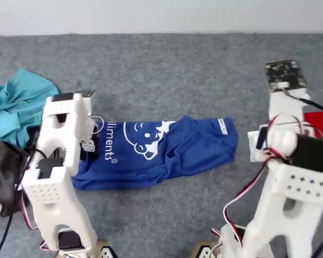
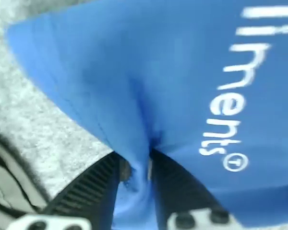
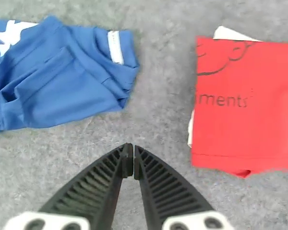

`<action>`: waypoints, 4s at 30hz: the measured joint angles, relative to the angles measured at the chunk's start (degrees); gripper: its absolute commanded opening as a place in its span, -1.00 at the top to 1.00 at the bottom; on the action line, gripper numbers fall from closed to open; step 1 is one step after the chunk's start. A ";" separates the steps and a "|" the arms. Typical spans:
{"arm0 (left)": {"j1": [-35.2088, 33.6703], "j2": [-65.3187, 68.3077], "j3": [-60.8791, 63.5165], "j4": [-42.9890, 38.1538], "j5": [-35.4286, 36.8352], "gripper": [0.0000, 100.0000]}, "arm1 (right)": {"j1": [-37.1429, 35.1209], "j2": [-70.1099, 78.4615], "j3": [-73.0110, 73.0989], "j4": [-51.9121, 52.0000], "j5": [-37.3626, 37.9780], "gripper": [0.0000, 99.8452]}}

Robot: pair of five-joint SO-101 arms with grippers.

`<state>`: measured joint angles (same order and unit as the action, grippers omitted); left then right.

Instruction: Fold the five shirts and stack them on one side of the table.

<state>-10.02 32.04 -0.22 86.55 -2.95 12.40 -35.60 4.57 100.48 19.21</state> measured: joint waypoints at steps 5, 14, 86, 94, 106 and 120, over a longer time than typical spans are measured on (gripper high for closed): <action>-0.09 -4.04 0.18 -0.09 0.00 0.97 | 4.22 -2.73 0.00 0.09 1.49 0.98; 14.59 -22.51 0.18 6.07 -0.09 0.97 | 11.87 -3.43 0.00 0.09 9.14 0.98; 57.85 11.69 -45.89 8.00 0.79 0.97 | 13.80 -3.43 9.58 0.09 9.93 0.98; 53.27 12.75 -60.40 12.66 4.84 0.97 | 13.80 -3.43 9.58 0.09 10.02 0.98; 47.38 4.13 -39.12 12.84 3.08 0.97 | 13.80 -3.43 9.58 0.09 9.93 0.97; 27.16 -17.05 -26.99 12.84 4.48 0.97 | -1.85 14.24 9.58 -5.54 -2.02 0.98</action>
<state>17.14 14.99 -27.21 99.38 1.54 10.55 -21.36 14.15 94.95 17.19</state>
